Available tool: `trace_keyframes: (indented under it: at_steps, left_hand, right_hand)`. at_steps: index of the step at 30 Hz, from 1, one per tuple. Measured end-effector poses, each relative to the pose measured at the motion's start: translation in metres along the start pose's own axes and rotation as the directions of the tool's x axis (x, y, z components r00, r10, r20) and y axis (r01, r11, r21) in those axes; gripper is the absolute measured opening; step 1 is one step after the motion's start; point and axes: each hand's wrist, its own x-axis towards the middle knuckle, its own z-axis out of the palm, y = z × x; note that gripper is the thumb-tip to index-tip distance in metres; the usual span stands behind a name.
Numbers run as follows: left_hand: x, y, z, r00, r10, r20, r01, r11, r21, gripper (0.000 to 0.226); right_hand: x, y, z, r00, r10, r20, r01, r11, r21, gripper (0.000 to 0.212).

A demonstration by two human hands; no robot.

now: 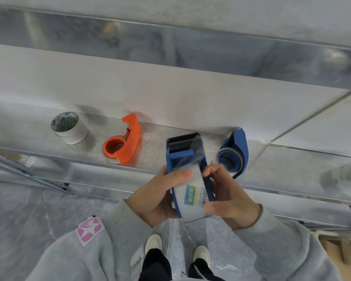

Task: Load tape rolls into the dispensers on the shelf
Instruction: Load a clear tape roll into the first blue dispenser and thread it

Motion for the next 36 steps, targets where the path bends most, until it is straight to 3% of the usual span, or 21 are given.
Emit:
trace_keyframes:
  at_steps: [3,6,8,10,12,16,20,23,29,36]
  left_hand:
    - [0.002,0.003,-0.001,1.0,0.004,-0.017,-0.005,0.999,-0.048,0.072]
    - [0.004,0.001,-0.001,0.999,0.019,-0.046,-0.019,1.0,-0.006,0.076]
    - [0.006,-0.001,0.001,0.997,0.039,-0.066,-0.037,0.999,0.03,0.075]
    - [0.007,-0.003,0.002,0.994,0.066,-0.085,-0.061,0.996,0.058,0.076]
    - [0.008,-0.003,0.002,0.992,0.086,-0.093,-0.079,0.994,0.072,0.078]
    - [0.008,-0.002,0.0,0.993,0.095,-0.071,-0.088,0.991,0.098,0.081]
    - [0.008,-0.001,-0.003,0.995,0.076,-0.067,-0.064,0.984,0.167,0.086]
    - [0.007,0.001,-0.006,0.996,0.066,-0.066,-0.049,0.972,0.229,0.087]
    - [0.005,0.003,-0.009,0.996,0.023,-0.09,0.002,0.962,0.273,0.086]
    - [0.007,0.001,-0.013,0.996,-0.06,-0.072,0.079,0.952,0.295,0.081]
  right_hand:
    - [0.004,-0.019,0.007,0.995,-0.014,-0.103,0.016,1.0,0.011,0.088]
    - [0.017,-0.038,0.014,0.888,-0.097,-0.449,0.007,0.98,-0.198,0.062]
    - [0.027,-0.05,0.017,0.828,-0.194,-0.526,-0.03,0.922,-0.386,0.054]
    - [0.034,-0.057,0.019,0.789,-0.3,-0.537,-0.058,0.833,-0.551,0.031]
    - [0.039,-0.06,0.019,0.74,-0.41,-0.533,-0.048,0.758,-0.651,0.014]
    - [0.041,-0.059,0.019,0.707,-0.564,-0.427,0.019,0.619,-0.785,0.018]
    - [0.043,-0.058,0.018,0.721,-0.644,-0.256,0.087,0.45,-0.889,0.013]
    - [0.043,-0.058,0.016,0.747,-0.643,-0.168,0.12,0.378,-0.918,0.015]
    - [0.04,-0.053,0.013,0.691,-0.712,-0.122,0.208,0.357,-0.911,0.015]
    - [0.036,-0.042,0.012,0.643,-0.746,-0.171,0.292,0.445,-0.847,0.008]
